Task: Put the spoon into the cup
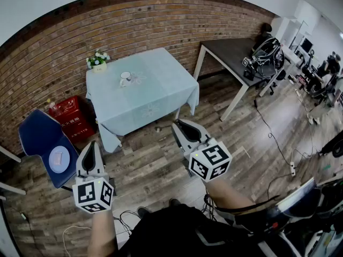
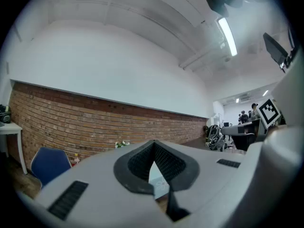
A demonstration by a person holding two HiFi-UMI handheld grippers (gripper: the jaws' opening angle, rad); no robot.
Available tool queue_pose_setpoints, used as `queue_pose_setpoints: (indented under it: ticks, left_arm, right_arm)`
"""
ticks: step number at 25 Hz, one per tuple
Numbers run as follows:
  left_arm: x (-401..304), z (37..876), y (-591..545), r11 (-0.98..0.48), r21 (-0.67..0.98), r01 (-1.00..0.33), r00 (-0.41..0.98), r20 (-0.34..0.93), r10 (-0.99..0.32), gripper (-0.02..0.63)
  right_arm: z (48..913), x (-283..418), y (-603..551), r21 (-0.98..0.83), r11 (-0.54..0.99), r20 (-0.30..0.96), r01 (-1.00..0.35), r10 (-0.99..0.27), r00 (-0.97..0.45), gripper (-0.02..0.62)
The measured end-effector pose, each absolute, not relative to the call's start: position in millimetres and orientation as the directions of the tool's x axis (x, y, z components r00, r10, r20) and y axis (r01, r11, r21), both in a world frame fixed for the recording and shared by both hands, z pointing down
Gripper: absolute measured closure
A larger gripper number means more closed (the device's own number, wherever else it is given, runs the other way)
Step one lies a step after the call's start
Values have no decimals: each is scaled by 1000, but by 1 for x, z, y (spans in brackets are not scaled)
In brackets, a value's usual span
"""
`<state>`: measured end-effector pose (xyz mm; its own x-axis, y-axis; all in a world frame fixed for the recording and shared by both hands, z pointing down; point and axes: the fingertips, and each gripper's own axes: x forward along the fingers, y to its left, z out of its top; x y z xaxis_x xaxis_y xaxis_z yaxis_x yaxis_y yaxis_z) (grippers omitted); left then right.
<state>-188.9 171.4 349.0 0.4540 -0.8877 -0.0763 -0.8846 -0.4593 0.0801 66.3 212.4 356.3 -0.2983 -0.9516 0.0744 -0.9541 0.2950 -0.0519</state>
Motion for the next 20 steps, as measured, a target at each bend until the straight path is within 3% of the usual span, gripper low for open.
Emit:
queue_pose_setpoints:
  ticks: [4,20]
  left_arm:
    - [-185,338,155,-478,15,-878,476,-69,-877,597]
    - [-189,342,141,-458,55,-887,454,-62,-889,597]
  right_arm:
    - [360,69,198,-58,290,82,-955,-952,-294,543]
    - [358,74,187,-67,290,74,-955,-953,-294,543]
